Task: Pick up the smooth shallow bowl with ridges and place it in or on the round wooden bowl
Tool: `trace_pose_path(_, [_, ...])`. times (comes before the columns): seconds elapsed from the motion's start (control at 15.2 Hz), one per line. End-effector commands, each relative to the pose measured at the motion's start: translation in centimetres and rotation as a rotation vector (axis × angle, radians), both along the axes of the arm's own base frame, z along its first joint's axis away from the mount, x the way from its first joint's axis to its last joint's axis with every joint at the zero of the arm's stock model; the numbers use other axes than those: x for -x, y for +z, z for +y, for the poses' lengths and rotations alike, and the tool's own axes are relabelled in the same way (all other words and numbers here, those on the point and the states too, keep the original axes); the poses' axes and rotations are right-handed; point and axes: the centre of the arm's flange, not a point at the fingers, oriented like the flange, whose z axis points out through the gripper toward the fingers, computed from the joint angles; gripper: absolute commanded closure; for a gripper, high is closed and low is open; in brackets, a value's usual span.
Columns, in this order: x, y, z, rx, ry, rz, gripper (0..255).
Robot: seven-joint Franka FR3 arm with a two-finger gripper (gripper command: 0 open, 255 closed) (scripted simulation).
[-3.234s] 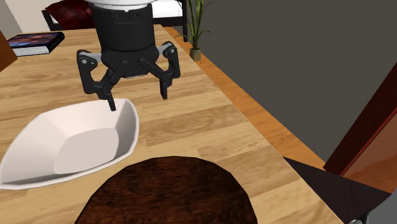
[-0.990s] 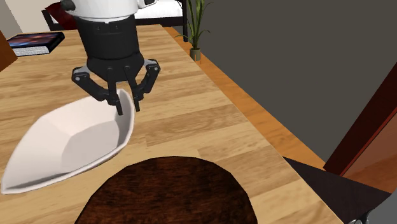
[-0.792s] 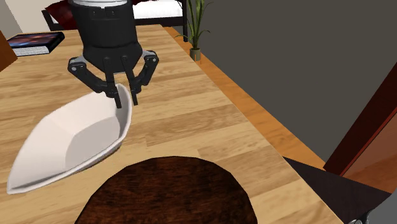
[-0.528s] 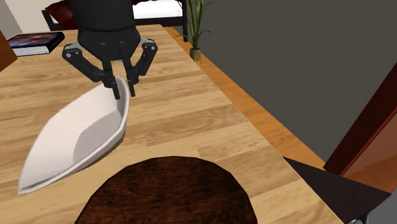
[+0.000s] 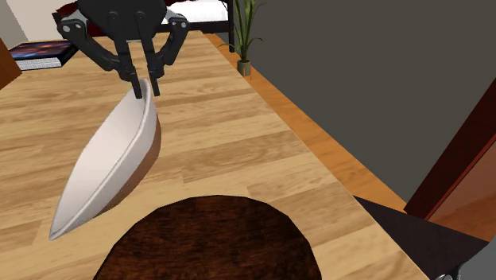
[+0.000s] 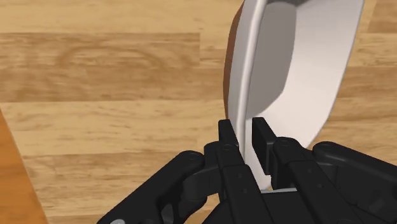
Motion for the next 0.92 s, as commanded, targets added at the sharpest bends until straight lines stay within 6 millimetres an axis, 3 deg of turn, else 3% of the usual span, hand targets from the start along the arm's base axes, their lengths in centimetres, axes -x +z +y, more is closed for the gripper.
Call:
trace_pose_path(0.0, [0.0, 1.1, -0.1, 0.000, 0.000, 0.000, 255])
trace_pose_path(0.86, [16.7, 3.0, 3.6, 0.000, 0.000, 0.000, 255])
